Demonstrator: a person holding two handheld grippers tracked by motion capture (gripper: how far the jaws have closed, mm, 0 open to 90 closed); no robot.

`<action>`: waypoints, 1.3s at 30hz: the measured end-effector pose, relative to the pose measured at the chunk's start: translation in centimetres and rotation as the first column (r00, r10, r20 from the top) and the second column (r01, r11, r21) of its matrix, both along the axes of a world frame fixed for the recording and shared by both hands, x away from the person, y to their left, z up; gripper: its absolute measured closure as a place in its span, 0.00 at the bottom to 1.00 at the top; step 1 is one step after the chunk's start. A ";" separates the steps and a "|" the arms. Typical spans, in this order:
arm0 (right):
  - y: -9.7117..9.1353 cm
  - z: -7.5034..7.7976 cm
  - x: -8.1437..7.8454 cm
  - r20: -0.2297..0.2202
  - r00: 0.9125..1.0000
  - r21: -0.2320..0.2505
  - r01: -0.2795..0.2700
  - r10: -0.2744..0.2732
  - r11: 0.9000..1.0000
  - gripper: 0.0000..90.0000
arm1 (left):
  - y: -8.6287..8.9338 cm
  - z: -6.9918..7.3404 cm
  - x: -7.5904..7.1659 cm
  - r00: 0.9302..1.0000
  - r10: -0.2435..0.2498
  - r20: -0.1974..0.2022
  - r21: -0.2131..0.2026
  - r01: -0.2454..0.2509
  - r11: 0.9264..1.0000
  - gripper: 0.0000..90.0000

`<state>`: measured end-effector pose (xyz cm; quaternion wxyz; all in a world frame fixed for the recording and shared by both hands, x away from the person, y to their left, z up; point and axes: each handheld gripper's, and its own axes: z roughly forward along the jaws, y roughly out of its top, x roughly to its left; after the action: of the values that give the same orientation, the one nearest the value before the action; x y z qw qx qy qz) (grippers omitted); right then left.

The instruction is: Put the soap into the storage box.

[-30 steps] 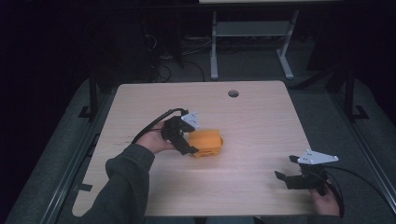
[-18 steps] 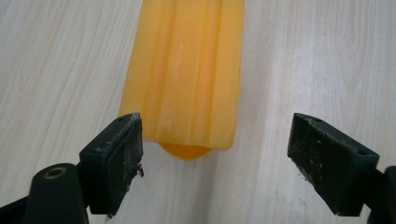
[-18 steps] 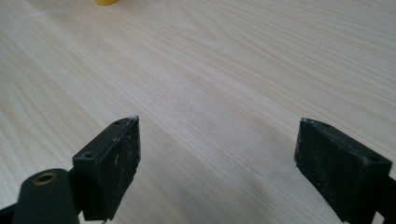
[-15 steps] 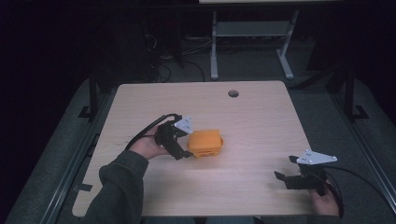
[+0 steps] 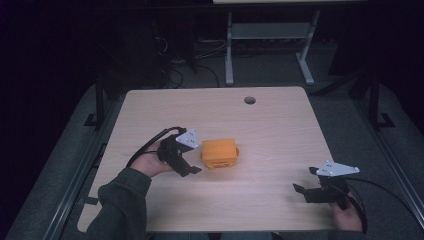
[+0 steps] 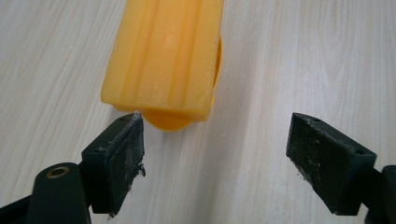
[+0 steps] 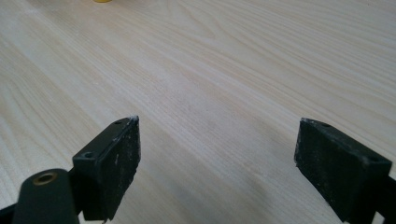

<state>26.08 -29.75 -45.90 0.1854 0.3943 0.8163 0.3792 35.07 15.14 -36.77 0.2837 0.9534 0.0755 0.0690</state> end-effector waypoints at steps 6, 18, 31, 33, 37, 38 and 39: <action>0.0 0.0 0.0 0.000 1.000 -0.004 0.005 -0.005 1.000 0.15 | 0.6 -0.4 -0.6 1.000 0.012 0.005 -0.009 -0.011 1.000 0.21; -0.1 -0.1 0.1 -0.006 1.000 -0.007 0.016 -0.016 1.000 0.15 | 2.0 -1.1 -1.8 1.000 0.028 0.007 -0.024 -0.027 0.999 0.21; 0.1 -0.3 0.2 -0.016 1.000 -0.012 0.025 -0.025 1.000 0.15 | 3.9 -2.0 -2.8 0.998 0.063 0.006 -0.036 -0.063 0.997 0.21; 0.1 -0.3 0.2 -0.016 1.000 -0.012 0.025 -0.025 1.000 0.15 | 4.2 -2.2 -3.0 0.998 0.069 0.005 -0.040 -0.069 0.997 0.21; 0.1 -0.3 0.2 -0.019 0.999 -0.016 0.027 -0.028 0.999 0.15 | 4.8 -2.5 -3.3 0.997 0.078 -0.002 -0.042 -0.078 0.996 0.21; 0.1 -0.3 0.2 -0.019 0.999 -0.016 0.028 -0.029 0.999 0.15 | 4.9 -2.6 -3.3 0.997 0.080 -0.002 -0.044 -0.080 0.996 0.21; 0.1 -0.3 0.2 -0.019 0.999 -0.017 0.028 -0.029 0.999 0.15 | 5.0 -2.7 -3.4 0.996 0.088 -0.002 -0.048 -0.088 0.995 0.21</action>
<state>26.26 -29.62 -46.24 0.1863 0.4080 0.8154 0.3661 31.64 20.14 -39.43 0.3034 0.9420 0.1193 0.0797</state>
